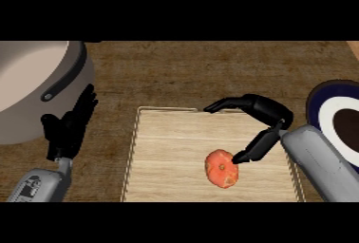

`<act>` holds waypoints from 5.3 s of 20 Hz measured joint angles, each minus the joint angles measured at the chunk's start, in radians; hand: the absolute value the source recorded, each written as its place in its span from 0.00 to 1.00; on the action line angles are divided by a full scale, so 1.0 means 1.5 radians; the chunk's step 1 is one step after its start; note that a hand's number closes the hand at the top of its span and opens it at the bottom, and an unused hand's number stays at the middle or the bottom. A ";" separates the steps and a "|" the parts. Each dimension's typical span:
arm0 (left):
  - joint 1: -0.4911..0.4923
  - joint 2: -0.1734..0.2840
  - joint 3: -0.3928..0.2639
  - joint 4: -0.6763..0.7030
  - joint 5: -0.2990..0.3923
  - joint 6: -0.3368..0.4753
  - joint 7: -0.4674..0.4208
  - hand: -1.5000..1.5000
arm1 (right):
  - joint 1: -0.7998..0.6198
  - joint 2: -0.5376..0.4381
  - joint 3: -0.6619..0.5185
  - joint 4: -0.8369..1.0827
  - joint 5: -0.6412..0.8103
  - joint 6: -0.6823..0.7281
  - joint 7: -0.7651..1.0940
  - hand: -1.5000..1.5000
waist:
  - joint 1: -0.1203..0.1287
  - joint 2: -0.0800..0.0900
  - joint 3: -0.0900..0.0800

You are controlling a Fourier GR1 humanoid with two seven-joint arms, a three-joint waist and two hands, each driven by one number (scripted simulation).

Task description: Pick the squash from the tray and place it in the plate

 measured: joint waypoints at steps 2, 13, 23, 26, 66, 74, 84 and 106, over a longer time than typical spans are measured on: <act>-0.004 0.006 0.009 0.007 0.006 -0.009 0.008 0.50 | -0.019 -0.022 0.013 0.022 0.042 0.021 -0.046 0.00 | -0.002 -0.001 0.000; -0.006 0.020 0.047 0.026 0.017 -0.050 0.023 0.50 | -0.106 -0.068 0.084 0.057 0.208 0.003 -0.108 0.00 | -0.013 -0.006 -0.001; 0.008 -0.005 0.048 0.017 -0.007 -0.045 0.025 0.50 | -0.118 -0.089 0.163 -0.015 0.311 0.012 -0.066 0.00 | -0.019 -0.008 -0.001; 0.014 0.000 0.058 0.016 -0.007 -0.057 0.024 0.50 | -0.125 -0.081 0.177 -0.033 0.350 0.015 -0.044 0.00 | -0.019 -0.009 -0.001; 0.011 -0.060 0.122 0.016 -0.077 -0.107 0.036 0.50 | -0.069 0.046 0.229 -0.048 0.696 0.007 -0.043 1.00 | -0.021 -0.017 -0.004; 0.033 -0.051 0.142 -0.010 -0.072 -0.100 0.052 0.50 | -0.023 0.062 0.028 -0.002 0.629 -0.063 0.097 1.00 | -0.055 -0.013 -0.001; 0.048 -0.043 0.157 -0.008 -0.070 -0.096 0.049 0.50 | -0.085 0.060 -0.295 0.025 0.663 -0.393 0.502 1.00 | -0.071 -0.018 -0.003; 0.011 -0.057 0.153 -0.006 -0.077 -0.124 0.067 0.50 | 0.025 0.031 -0.490 -0.153 0.890 -0.656 0.918 1.00 | -0.028 -0.010 -0.001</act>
